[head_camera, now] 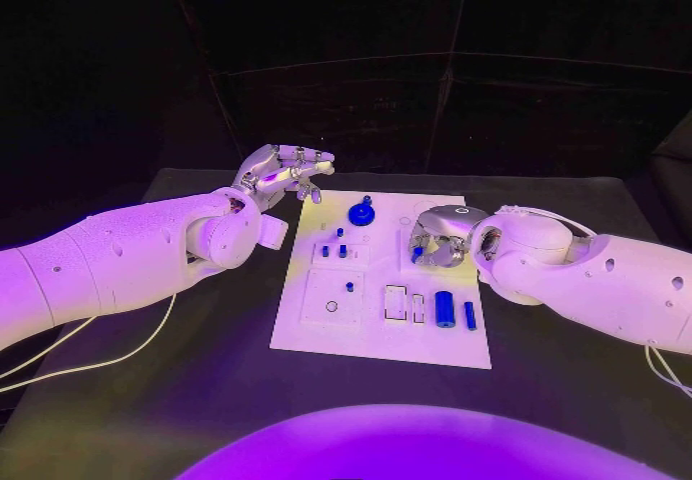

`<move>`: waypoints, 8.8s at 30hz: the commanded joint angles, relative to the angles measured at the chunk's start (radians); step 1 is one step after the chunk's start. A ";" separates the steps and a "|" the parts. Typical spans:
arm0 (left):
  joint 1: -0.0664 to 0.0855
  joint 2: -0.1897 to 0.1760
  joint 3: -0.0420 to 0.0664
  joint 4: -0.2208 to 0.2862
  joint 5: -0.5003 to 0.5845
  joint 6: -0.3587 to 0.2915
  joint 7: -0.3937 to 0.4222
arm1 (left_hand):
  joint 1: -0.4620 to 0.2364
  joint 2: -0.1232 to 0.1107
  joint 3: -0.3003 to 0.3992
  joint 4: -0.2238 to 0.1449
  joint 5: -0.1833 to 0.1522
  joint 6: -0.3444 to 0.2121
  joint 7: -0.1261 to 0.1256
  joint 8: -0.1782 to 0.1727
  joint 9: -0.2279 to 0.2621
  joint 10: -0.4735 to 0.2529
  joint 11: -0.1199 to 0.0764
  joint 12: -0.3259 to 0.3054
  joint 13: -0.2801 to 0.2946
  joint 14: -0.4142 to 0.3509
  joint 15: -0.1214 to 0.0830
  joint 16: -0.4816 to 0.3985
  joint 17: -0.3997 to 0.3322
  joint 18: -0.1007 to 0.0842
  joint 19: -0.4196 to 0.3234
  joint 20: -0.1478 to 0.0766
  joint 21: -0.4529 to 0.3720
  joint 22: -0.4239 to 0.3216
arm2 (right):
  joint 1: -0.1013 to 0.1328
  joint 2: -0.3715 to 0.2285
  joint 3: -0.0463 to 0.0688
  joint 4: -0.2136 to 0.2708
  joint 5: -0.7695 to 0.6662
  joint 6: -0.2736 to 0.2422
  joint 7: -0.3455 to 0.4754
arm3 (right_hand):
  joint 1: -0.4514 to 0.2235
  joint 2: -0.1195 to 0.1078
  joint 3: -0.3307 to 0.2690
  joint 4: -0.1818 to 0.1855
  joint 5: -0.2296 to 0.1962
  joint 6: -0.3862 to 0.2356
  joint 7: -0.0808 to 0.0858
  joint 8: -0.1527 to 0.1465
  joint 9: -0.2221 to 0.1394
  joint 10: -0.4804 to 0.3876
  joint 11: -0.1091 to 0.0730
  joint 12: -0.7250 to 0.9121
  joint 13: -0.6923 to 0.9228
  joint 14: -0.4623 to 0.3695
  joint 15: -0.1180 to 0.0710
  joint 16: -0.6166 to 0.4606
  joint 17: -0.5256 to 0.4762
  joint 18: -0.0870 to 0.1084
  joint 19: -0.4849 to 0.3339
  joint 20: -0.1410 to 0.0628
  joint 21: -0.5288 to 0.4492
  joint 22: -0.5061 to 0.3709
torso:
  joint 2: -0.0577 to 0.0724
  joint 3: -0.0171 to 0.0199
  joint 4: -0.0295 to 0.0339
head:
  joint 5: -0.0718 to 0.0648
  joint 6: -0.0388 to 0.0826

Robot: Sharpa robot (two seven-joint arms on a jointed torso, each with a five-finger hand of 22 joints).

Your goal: Assemble the parts on the task board

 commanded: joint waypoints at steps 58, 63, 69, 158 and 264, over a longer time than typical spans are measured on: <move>0.001 0.024 0.001 -0.020 0.003 0.009 0.010 | 0.009 0.004 -0.006 -0.002 0.004 -0.007 0.001 0.007 -0.001 -0.006 -0.001 0.007 0.001 -0.007 0.003 -0.005 -0.001 0.014 -0.002 0.002 -0.007 -0.001 | -0.079 0.219 -0.001 0.059 -0.014 -0.069 0.099 | 0.003 -0.012 0.127 -0.007 -0.038 0.054 -0.010 0.006 -0.001 0.074 -0.014 -0.035 0.003 0.015 -0.018 0.062 0.060 -0.035 0.044 -0.013 0.068 0.087 | 0.000 0.0000 0.0004 | 0.071 -0.004; 0.001 0.025 0.001 -0.021 0.003 0.010 0.010 | 0.009 0.006 -0.006 -0.001 0.004 -0.008 0.001 0.008 -0.001 -0.007 -0.001 0.010 0.001 -0.007 0.003 -0.005 -0.003 0.014 -0.001 0.002 -0.008 -0.003 | -0.079 0.224 -0.002 0.054 -0.022 -0.049 0.092 | 0.003 -0.012 0.127 -0.007 -0.038 0.054 -0.010 0.006 -0.001 0.074 -0.014 -0.035 0.003 0.015 -0.018 0.062 0.060 -0.035 0.044 -0.013 0.068 0.087 | -0.001 0.0001 -0.0009 | 0.074 -0.004; 0.001 0.026 0.001 -0.022 0.003 0.010 0.010 | 0.009 0.006 -0.006 -0.001 0.004 -0.008 0.001 0.008 -0.001 -0.007 -0.001 0.010 0.001 -0.007 0.003 -0.005 -0.003 0.014 -0.001 0.002 -0.008 -0.003 | -0.080 0.222 -0.002 0.055 -0.030 -0.034 0.087 | 0.003 -0.013 0.128 -0.008 -0.038 0.054 -0.010 0.005 -0.001 0.074 -0.014 -0.035 0.003 0.015 -0.018 0.062 0.061 -0.035 0.044 -0.012 0.069 0.088 | 0.000 -0.0004 -0.0006 | 0.075 -0.004; 0.000 0.024 0.001 -0.020 0.003 0.016 0.005 | 0.009 0.007 -0.008 -0.002 0.004 -0.010 0.002 0.010 -0.001 -0.010 0.000 0.013 0.001 -0.008 0.003 -0.006 -0.007 0.014 -0.001 0.002 -0.010 -0.004 | -0.093 0.246 -0.005 0.028 -0.074 0.002 0.068 | -0.071 -0.075 0.108 0.009 -0.002 -0.010 0.006 -0.025 -0.006 0.010 0.008 -0.079 0.002 0.010 0.000 0.078 0.068 -0.033 0.033 0.004 0.066 0.085 | 0.000 -0.0004 -0.0004 | 0.088 -0.004; -0.016 -0.017 0.001 0.004 0.003 0.022 0.002 | 0.007 0.008 -0.012 -0.001 0.004 -0.013 0.002 0.014 -0.001 -0.014 0.000 0.019 0.001 -0.010 0.004 -0.005 -0.012 0.014 0.000 0.002 -0.013 -0.007 | -0.203 -0.192 0.018 0.255 0.012 -0.078 -0.313 | -0.203 -0.001 -0.466 0.252 0.075 -0.106 -0.065 0.374 0.082 0.181 -0.072 0.933 0.940 0.045 -0.061 0.263 0.319 -0.079 0.168 -0.049 0.208 0.292 | -0.001 -0.0098 -0.0154 | -0.086 -0.003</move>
